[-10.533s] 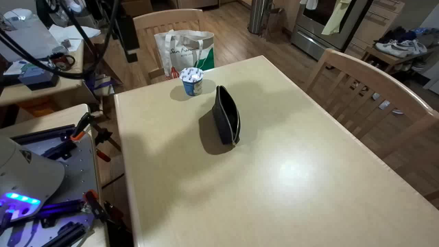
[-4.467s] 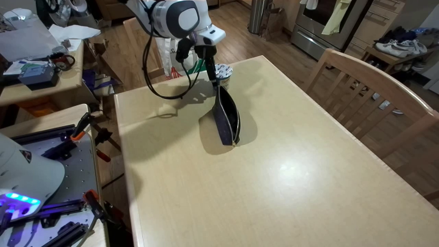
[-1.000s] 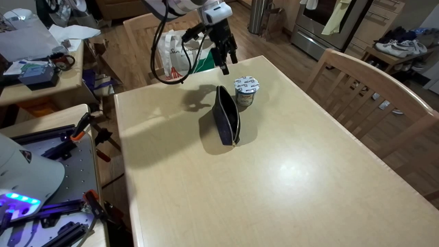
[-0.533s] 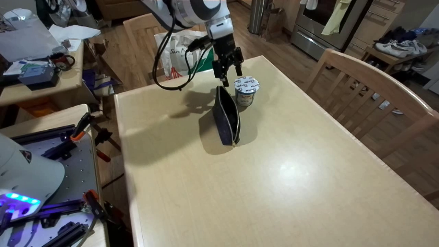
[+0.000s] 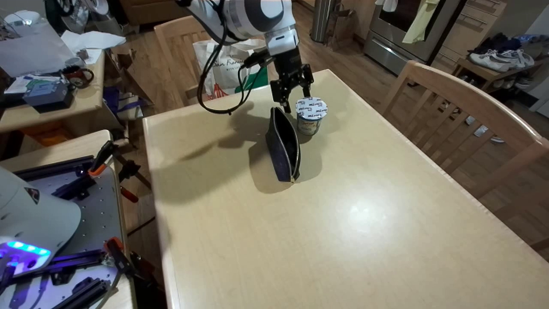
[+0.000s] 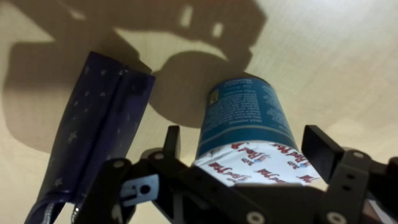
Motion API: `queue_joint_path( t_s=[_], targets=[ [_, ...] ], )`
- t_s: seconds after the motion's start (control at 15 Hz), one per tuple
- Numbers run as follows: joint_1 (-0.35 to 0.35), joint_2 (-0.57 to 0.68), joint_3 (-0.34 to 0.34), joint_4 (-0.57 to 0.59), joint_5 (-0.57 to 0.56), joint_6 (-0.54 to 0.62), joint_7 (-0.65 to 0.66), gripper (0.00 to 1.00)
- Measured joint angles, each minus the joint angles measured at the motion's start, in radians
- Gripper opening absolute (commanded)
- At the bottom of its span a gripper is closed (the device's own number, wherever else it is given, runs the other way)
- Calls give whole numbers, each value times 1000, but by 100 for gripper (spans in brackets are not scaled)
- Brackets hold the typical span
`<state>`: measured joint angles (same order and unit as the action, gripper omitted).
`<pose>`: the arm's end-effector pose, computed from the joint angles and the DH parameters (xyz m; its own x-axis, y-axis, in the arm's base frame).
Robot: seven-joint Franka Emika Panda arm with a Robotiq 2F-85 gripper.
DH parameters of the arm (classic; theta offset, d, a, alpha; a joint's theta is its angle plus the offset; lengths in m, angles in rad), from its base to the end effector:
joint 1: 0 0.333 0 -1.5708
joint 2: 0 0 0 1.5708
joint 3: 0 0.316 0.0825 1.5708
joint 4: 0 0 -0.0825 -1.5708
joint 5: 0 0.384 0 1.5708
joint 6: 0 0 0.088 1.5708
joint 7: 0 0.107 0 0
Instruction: Put the yoghurt behind the purse
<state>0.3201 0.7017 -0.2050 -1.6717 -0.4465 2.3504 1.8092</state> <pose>0.6759 0.0872 0.2033 0.2188 -0.8754 0.4310 -0.9700 -0.2431 -0.0015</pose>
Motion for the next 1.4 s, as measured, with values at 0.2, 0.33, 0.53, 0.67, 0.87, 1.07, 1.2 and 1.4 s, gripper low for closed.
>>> queue_joint_path(
  t_s=[0.2, 0.33, 0.53, 0.67, 0.87, 1.07, 1.2, 1.4],
  targets=[
    [45, 11, -79, 0, -97, -2, 125, 100],
    [54, 20, -104, 0, -142, -9, 189, 100],
    [50, 32, -112, 0, -185, -31, 246, 100],
    [50, 32, -105, 0, -206, -31, 246, 100],
    [51, 32, -100, 1, -213, -31, 246, 100],
    [44, 29, -93, 3, -214, -30, 246, 100],
    [47, 16, -94, 3, -239, -30, 258, 100],
    [66, -37, -96, 3, -339, -50, 324, 100]
  ],
)
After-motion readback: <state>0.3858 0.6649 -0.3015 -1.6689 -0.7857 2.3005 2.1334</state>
